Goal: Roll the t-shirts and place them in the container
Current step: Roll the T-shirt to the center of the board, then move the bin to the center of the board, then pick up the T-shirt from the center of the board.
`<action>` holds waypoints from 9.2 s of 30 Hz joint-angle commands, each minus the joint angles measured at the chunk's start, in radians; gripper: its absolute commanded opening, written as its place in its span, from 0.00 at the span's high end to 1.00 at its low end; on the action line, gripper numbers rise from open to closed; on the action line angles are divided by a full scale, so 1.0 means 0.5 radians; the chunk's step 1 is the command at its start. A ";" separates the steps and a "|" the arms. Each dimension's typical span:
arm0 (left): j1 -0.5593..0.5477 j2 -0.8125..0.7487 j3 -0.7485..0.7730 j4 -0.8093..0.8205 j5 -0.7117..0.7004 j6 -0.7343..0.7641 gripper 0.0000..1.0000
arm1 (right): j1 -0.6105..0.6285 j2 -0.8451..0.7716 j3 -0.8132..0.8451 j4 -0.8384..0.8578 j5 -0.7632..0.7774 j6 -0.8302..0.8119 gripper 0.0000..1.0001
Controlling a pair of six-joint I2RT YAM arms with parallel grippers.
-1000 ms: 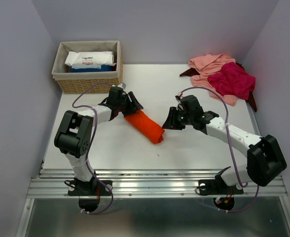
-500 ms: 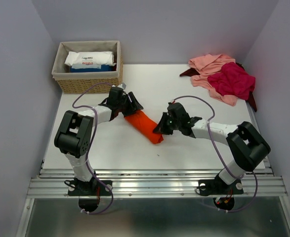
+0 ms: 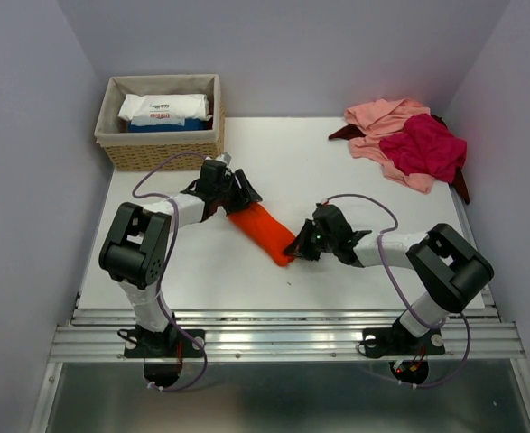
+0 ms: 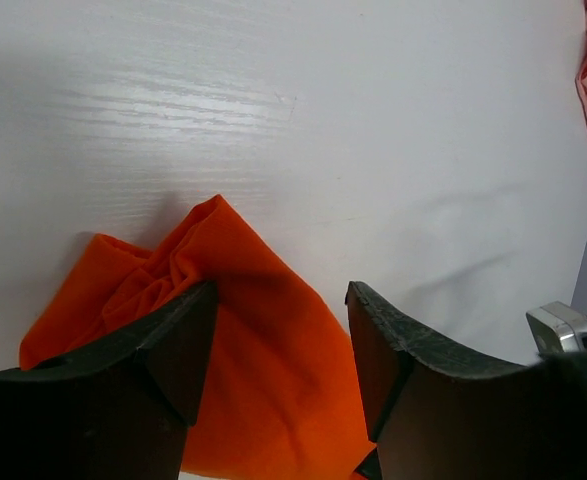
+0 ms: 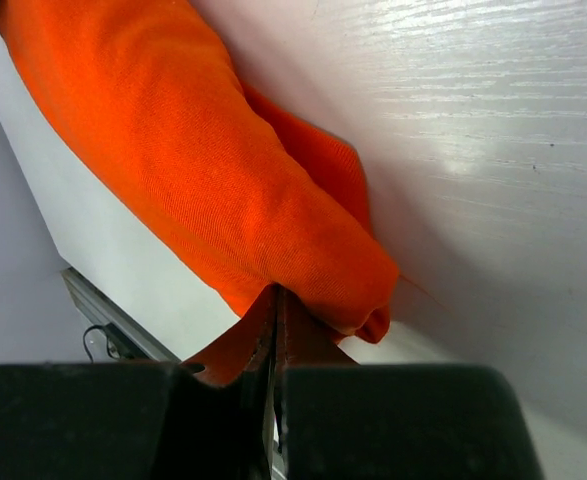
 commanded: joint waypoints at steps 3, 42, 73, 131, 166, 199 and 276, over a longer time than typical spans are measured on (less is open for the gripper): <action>0.007 -0.267 -0.166 -0.204 -0.206 0.066 0.34 | 0.004 0.070 -0.016 -0.412 0.272 -0.273 0.99; -0.214 -0.826 -0.409 -0.480 -0.501 -0.182 0.36 | 0.035 0.328 0.944 -0.612 -0.203 -0.571 0.92; -0.220 -0.943 -0.547 -0.146 -0.298 -0.287 0.37 | -0.054 0.196 0.883 -0.738 0.082 -0.558 0.93; 0.224 0.637 2.162 -1.063 -0.974 1.045 0.25 | -0.054 -0.325 0.951 -1.179 0.849 -0.908 0.07; -0.408 0.346 2.069 -1.060 -0.077 0.694 0.34 | -0.115 -0.559 0.580 -1.173 0.843 -0.626 0.05; 0.102 -1.590 -0.237 -1.260 -0.857 -0.192 0.31 | -0.229 0.040 0.070 -0.084 -0.007 0.322 0.14; 0.126 -1.210 -1.069 -0.042 -0.393 -0.422 1.00 | -0.229 0.264 0.230 0.005 0.199 0.209 0.99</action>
